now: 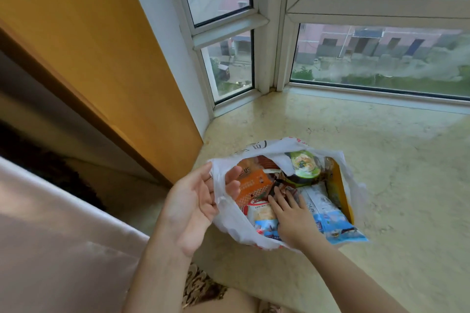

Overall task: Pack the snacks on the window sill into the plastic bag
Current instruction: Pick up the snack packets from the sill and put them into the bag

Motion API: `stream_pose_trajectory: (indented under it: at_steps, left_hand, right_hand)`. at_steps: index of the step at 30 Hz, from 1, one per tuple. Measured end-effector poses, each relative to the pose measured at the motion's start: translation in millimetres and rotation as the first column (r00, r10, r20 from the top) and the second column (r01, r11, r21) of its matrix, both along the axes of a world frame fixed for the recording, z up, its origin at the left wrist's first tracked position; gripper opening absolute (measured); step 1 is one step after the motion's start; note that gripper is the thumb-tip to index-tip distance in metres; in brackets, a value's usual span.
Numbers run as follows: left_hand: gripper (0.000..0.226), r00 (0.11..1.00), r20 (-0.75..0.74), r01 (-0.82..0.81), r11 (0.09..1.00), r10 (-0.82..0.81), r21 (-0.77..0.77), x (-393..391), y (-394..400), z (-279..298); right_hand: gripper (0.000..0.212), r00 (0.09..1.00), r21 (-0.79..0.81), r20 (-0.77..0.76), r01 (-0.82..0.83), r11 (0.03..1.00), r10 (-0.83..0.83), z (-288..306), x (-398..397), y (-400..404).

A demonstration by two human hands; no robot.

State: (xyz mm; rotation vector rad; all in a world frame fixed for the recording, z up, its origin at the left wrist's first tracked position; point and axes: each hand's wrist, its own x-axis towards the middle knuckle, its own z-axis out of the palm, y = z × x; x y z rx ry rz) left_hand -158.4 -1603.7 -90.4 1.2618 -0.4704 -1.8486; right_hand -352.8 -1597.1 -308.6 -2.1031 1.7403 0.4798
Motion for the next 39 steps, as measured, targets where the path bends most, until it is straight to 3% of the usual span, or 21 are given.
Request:
stream_pose_trajectory:
  at_steps: [7, 12, 16, 19, 21, 24, 28, 31, 39]
  left_hand:
    - [0.039, 0.996, -0.065, -0.058, 0.998, 0.055, -0.036, 7, -10, -4]
    - [0.044, 0.967, -0.253, 0.015, 0.990, 0.022, 0.141, -8, -8, -12]
    - [0.044, 0.918, -0.394, 0.045, 0.974, 0.048, 0.223, -16, -3, -21]
    - [0.050, 0.904, -0.426, 0.133, 0.969, -0.032, 0.209, -19, -3, -23]
    - [0.054, 0.915, -0.398, 0.145, 0.973, -0.063, 0.178, -19, -8, -24]
    - [0.058, 0.930, -0.348, 0.162, 0.981, -0.116, 0.105, -19, -16, -22]
    - [0.066, 0.939, -0.302, 0.191, 0.980, -0.165, 0.058, -16, -23, -19]
    - [0.071, 0.943, -0.303, 0.151, 0.988, -0.139, 0.014, -9, -31, -12]
    - [0.068, 0.965, -0.231, 0.115, 0.991, -0.128, -0.069, -8, -42, -4]
  right_hand:
    - [0.071, 1.000, 0.060, 0.026, -0.008, 0.998, 0.006, -1, 6, -15]
    - [0.071, 0.996, 0.057, 0.086, 0.016, 0.998, -0.021, 8, 6, -11]
    - [0.048, 0.972, -0.212, 0.224, 0.118, 0.970, -0.069, 27, 7, -15]
    - [0.038, 0.951, -0.468, 0.301, 0.209, 0.859, -0.067, 40, 9, -28]
    - [0.031, 0.960, -0.603, 0.277, 0.198, 0.773, -0.030, 46, 6, -38]
    - [0.028, 0.982, -0.724, 0.162, 0.047, 0.688, 0.102, 52, -2, -50]
    - [0.038, 0.996, -0.581, -0.024, -0.088, 0.809, 0.090, 59, -8, -69]
    - [0.053, 0.993, -0.460, -0.117, -0.073, 0.885, 0.021, 65, -12, -84]
    - [0.055, 0.999, -0.319, -0.005, 0.029, 0.947, -0.032, 71, -14, -79]
